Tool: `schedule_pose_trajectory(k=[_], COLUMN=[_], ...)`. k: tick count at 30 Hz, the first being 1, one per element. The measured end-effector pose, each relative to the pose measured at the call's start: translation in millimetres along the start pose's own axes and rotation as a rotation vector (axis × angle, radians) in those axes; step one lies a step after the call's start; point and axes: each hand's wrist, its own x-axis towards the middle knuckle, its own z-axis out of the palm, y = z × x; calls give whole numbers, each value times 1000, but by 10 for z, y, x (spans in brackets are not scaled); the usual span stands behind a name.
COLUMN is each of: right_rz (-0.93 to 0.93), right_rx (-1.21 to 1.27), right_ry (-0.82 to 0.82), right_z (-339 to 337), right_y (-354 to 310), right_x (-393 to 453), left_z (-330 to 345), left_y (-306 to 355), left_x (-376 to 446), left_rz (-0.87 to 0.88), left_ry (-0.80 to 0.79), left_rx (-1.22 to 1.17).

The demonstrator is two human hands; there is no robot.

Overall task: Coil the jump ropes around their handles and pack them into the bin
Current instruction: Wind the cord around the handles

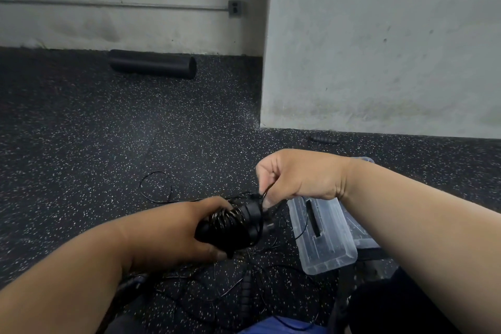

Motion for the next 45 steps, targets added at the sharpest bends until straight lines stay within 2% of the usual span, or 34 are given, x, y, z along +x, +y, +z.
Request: schedule_pose_trajectory(k=[5,11,14,16,19,22,24,27,31,35,40,45], right_rz=[23,37,58,80,101,73,55,-28,-59,-53,-235,-301], right_rx=[-171,-91,72,239,586,773,741,481,429,614,520,395], right_ry=[-105,-135,-153,-164,-161,-137,-2,273,431,472,480,454], right_z=[52,147,201,179,125,161,199,232,234,224,269,293], right_y=[-29,-7,54,126,251,295,265,180,106,91,43,81], right_x=[-23,-8,74,111,148,177,214,229,191,161,107,86], left_z=[111,108,173,200,200,221,259,313,312,310,284,282], left_y=[21,61,173,217,195,117,87,71,88,144,102,129], left_x=[66,109,116,89,31,67,126,201,223,215,190,140], left_rz=[-2,42,100,146,201,237,180,57,-11,-44,-111,-117], left_ry=[-115,-145,-81,-33,109,313,397,456,473,463,501,506], left_rx=[-29,-39,45,-12,-304,-587,-709,-848,-883,-966,-830,-750])
